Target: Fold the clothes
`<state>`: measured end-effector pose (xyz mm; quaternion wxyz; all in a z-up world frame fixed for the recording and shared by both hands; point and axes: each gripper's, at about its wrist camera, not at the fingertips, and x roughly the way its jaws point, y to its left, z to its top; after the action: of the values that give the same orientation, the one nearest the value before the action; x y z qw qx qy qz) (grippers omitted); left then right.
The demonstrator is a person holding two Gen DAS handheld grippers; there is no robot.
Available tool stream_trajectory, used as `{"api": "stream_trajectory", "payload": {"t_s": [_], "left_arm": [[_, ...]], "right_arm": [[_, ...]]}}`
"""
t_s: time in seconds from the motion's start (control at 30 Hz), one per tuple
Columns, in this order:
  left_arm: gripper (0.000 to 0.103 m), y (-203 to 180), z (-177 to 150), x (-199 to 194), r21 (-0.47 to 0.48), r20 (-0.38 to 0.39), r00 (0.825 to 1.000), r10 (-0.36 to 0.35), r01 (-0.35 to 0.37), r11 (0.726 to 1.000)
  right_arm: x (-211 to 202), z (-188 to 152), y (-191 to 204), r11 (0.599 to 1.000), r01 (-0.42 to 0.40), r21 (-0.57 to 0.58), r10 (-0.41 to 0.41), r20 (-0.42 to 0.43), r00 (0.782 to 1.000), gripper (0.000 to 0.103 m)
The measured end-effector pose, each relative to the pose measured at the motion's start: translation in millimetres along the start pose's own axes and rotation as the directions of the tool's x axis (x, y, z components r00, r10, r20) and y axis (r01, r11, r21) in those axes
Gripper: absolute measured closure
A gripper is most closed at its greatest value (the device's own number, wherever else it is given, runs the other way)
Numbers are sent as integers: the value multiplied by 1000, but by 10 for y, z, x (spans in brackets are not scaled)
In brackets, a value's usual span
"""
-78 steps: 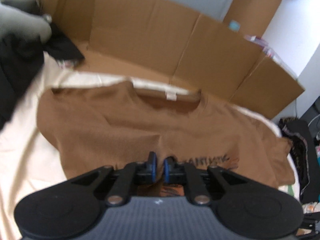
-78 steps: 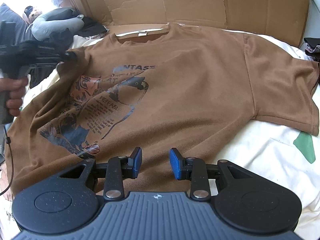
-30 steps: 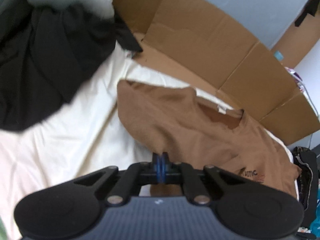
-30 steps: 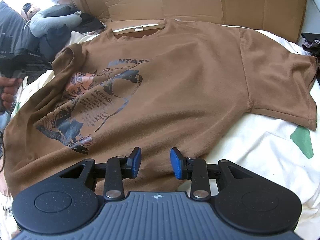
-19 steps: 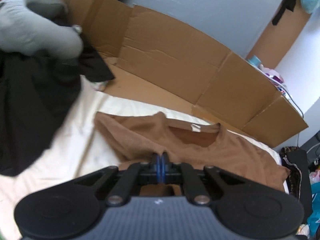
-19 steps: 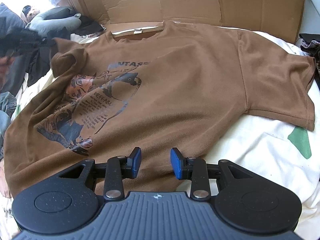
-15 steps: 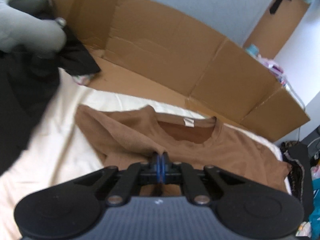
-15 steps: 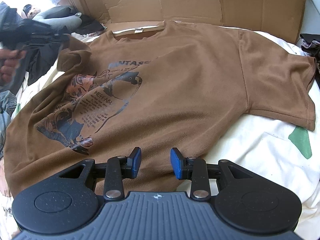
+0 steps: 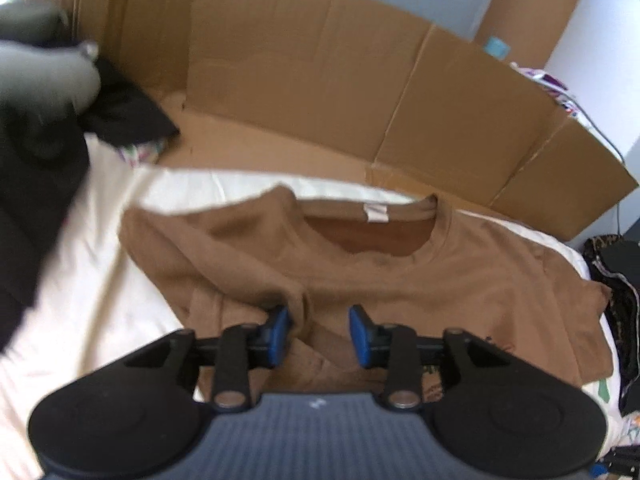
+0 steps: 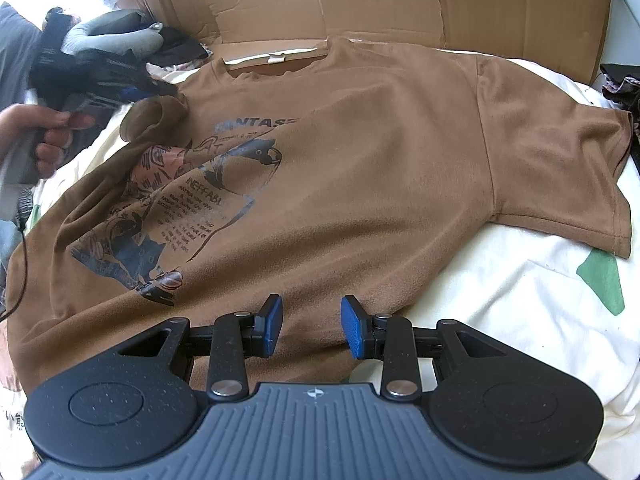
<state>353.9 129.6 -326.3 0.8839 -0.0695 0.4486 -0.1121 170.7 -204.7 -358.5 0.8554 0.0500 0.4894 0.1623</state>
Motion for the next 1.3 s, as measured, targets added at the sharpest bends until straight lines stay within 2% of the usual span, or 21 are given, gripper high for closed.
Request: {"api": "stream_trajectory", "payload": {"t_s": [0.1,0.2,0.33,0.53,0.63,0.87,0.93,1.0,1.03,1.07,1.17,1.3], "left_arm": [[66,44,41,-158,-1,26,999,20,-20,1000],[66,174,55,-214,-7,48,995,82,-82,997],[68,412,57,-128,-66,26,991,133,-131,989],[69,509,37,80,-33,12,988,154,-154,988],[69,555,47,155,-54,5,992,125,-124,991],[66,542,-26,343,-52,-48,992,115,-118,992],[69,540,-54,371,-58,-53,992,114,-117,991],[78,503,-60,359,-37,-49,992,116,-118,992],[88,475,-58,342,-18,-47,991,122,-123,992],[91,444,-52,309,3,-44,990,131,-131,991],[96,376,-24,162,52,-30,989,142,-140,989],[97,382,40,-94,83,3,987,159,-159,984]], "right_arm": [[6,3,5,1000,0,-1,0,-1,1000,63],[-5,7,11,1000,-1,-3,1,1,1000,63],[-4,0,10,1000,0,-5,0,0,1000,63],[18,7,12,1000,3,-12,-3,-9,1000,63],[15,13,14,1000,3,-14,-3,-8,1000,63],[16,3,4,1000,2,-16,-2,-12,1000,63],[15,4,1,1000,1,-16,-1,-12,1000,63],[9,3,-5,1000,0,-16,0,-12,1000,63],[8,1,-8,1000,0,-16,-1,-12,1000,63],[7,-1,-11,1000,1,-15,-1,-12,1000,63],[4,2,-18,1000,3,-5,-3,-8,1000,63],[-13,11,-8,1000,1,4,-1,4,1000,63]]}}
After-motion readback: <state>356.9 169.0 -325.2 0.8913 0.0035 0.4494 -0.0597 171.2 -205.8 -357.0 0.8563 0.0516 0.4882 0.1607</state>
